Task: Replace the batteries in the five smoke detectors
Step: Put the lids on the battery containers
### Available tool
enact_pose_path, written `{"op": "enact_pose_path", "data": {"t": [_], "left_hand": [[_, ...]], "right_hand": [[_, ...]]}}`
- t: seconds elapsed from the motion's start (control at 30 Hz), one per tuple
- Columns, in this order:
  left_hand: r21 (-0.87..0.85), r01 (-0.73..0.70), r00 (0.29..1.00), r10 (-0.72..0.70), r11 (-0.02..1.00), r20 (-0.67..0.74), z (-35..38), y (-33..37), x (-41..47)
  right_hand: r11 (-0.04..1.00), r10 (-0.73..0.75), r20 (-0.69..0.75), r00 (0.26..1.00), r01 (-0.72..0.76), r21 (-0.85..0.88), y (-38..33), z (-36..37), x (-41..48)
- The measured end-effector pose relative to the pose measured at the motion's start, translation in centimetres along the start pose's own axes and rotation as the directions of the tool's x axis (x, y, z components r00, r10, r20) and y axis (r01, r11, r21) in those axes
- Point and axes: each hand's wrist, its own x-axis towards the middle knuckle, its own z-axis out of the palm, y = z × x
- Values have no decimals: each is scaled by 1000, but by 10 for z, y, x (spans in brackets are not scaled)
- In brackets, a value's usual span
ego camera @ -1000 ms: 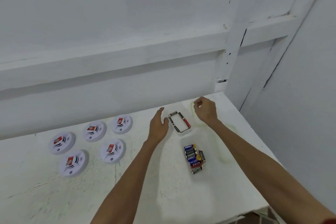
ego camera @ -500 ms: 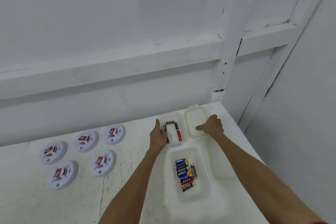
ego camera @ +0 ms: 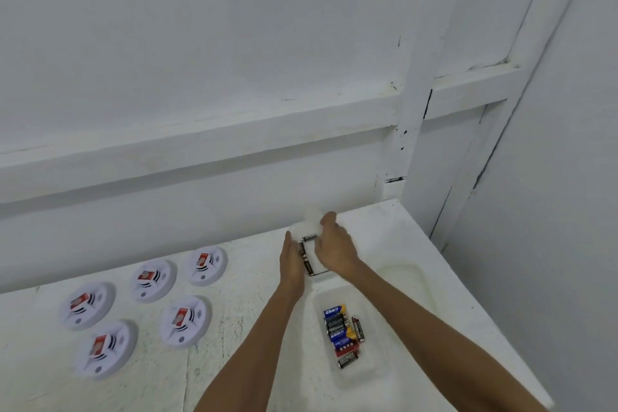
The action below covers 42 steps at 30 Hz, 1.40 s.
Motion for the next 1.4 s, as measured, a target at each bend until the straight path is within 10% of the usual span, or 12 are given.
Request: {"op": "enact_pose_path", "data": {"t": [0.3, 0.67, 1.4], "left_hand": [[-108, 118, 993, -113, 987, 44, -16, 5, 5], [235, -81, 996, 84, 969, -5, -17, 10, 14], [297, -4, 994, -28, 955, 102, -15, 3, 11]], "right_hand": [[901, -19, 171, 985, 91, -424, -19, 34, -13], [982, 157, 142, 977, -139, -126, 17, -12, 31], [913, 329, 291, 898, -382, 146, 29, -7, 36]]}}
